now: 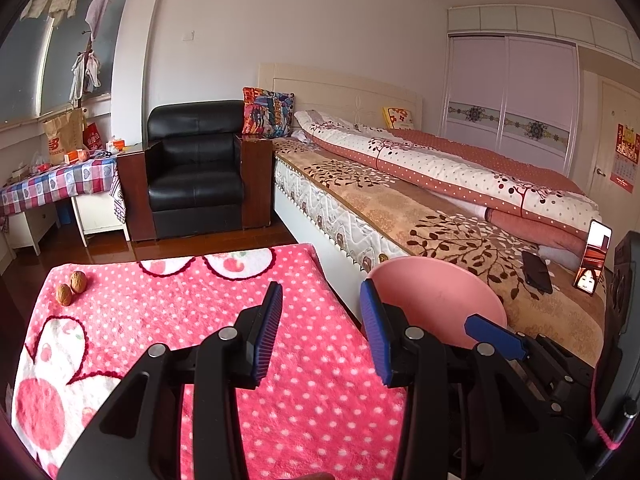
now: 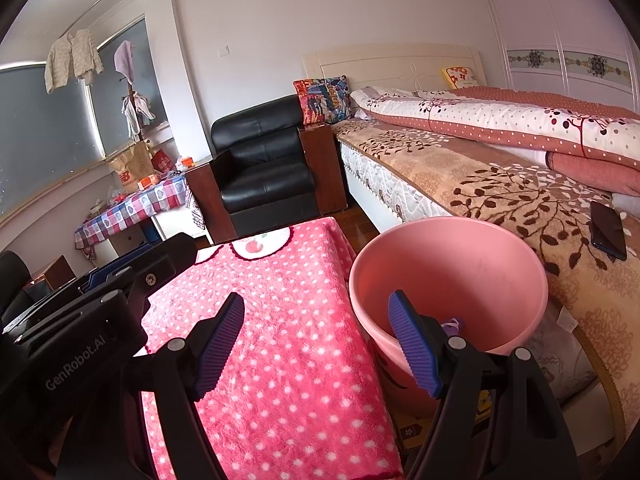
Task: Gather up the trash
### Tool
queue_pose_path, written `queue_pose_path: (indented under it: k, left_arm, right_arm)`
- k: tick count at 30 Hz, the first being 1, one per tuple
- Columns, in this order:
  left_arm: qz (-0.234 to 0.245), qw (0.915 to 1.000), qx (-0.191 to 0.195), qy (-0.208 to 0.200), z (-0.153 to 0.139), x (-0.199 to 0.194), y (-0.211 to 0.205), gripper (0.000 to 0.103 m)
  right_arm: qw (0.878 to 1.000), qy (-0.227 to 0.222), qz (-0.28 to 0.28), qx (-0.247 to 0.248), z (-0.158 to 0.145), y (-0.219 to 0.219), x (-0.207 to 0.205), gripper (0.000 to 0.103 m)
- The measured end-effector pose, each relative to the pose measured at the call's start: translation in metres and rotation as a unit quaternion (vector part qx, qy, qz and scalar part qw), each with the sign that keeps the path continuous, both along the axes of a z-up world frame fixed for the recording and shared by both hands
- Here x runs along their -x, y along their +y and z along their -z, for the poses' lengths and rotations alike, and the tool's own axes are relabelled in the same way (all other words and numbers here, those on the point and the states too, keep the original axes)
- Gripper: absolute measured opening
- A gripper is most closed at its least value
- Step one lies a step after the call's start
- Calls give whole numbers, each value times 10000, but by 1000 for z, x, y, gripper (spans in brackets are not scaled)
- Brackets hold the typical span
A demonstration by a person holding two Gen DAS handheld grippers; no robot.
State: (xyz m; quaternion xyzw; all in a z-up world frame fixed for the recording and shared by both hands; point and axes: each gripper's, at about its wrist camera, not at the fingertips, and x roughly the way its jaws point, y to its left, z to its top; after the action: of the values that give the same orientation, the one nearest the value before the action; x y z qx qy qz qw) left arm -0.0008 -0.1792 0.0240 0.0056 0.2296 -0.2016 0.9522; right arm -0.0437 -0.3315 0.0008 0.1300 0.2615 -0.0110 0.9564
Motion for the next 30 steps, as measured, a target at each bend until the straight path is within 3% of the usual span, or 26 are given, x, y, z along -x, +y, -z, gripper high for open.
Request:
queue_pose_path:
  k: [30]
  left_arm:
    - [30, 9999, -71, 95, 9, -6, -4, 41]
  right_arm:
    - [9999, 89, -37, -39, 10, 3, -5, 74]
